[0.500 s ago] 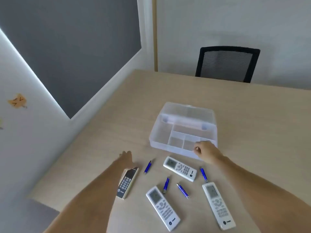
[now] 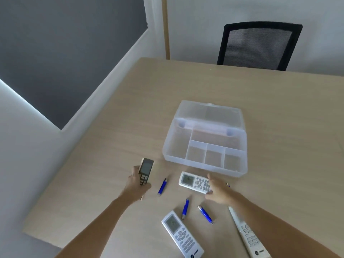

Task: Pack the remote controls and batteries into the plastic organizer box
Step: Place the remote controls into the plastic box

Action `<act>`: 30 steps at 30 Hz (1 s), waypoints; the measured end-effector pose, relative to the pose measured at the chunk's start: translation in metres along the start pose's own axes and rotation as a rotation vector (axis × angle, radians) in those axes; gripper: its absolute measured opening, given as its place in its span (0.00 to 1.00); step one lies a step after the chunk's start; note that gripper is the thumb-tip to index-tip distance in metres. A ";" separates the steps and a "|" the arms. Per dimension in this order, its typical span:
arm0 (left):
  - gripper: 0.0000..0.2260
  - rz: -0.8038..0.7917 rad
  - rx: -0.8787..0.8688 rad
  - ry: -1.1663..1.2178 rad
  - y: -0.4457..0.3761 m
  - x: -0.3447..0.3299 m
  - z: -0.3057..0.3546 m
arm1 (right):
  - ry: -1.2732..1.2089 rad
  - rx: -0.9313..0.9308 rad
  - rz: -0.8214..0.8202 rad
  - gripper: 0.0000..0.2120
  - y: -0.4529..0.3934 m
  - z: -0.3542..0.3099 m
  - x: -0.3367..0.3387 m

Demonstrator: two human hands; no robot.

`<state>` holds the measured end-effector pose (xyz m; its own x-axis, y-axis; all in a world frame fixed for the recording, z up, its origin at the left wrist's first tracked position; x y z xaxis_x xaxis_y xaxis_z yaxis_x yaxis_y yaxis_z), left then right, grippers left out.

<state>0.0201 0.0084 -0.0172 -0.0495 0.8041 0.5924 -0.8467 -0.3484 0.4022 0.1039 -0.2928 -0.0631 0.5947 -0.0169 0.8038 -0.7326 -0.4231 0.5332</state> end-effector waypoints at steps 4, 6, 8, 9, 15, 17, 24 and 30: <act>0.38 -0.061 -0.237 0.167 -0.053 -0.008 0.093 | -0.365 0.135 -0.030 0.23 0.015 -0.013 0.059; 0.40 -0.129 -0.226 0.171 -0.088 -0.028 0.118 | -0.457 0.163 0.066 0.26 0.016 -0.009 0.094; 0.41 -0.203 -0.177 0.194 -0.116 -0.053 0.129 | -0.541 0.137 0.163 0.28 0.005 0.008 0.126; 0.42 -0.235 -0.127 0.196 -0.126 -0.063 0.131 | -0.579 0.103 0.210 0.28 -0.003 0.020 0.140; 0.40 -0.357 0.048 -0.012 -0.166 -0.103 0.102 | -0.434 -0.096 0.146 0.31 -0.062 0.074 0.169; 0.35 -0.358 0.037 -0.058 -0.164 -0.108 0.104 | -0.375 -0.111 0.084 0.31 -0.084 0.084 0.161; 0.26 -0.221 -0.089 -0.468 -0.158 -0.120 0.110 | -0.335 -0.127 -0.056 0.27 -0.133 0.079 0.131; 0.22 -0.181 -0.146 -0.601 -0.146 -0.112 0.114 | -0.134 -0.117 -0.017 0.22 -0.130 0.074 0.117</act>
<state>0.2097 -0.0859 -0.0626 0.3703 0.4195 0.8288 -0.8793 -0.1295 0.4583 0.2929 -0.3066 -0.0581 0.6406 -0.1342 0.7561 -0.7508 -0.3160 0.5800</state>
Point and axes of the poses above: each hand's wrist, its own y-axis away from the middle knuckle, its own x-axis out of the back of the hand, z = x × y, the point moved 4 cm from there along -y, towards the middle knuckle, and after that the axes turned 6 degrees about y, right-handed, at the moved point
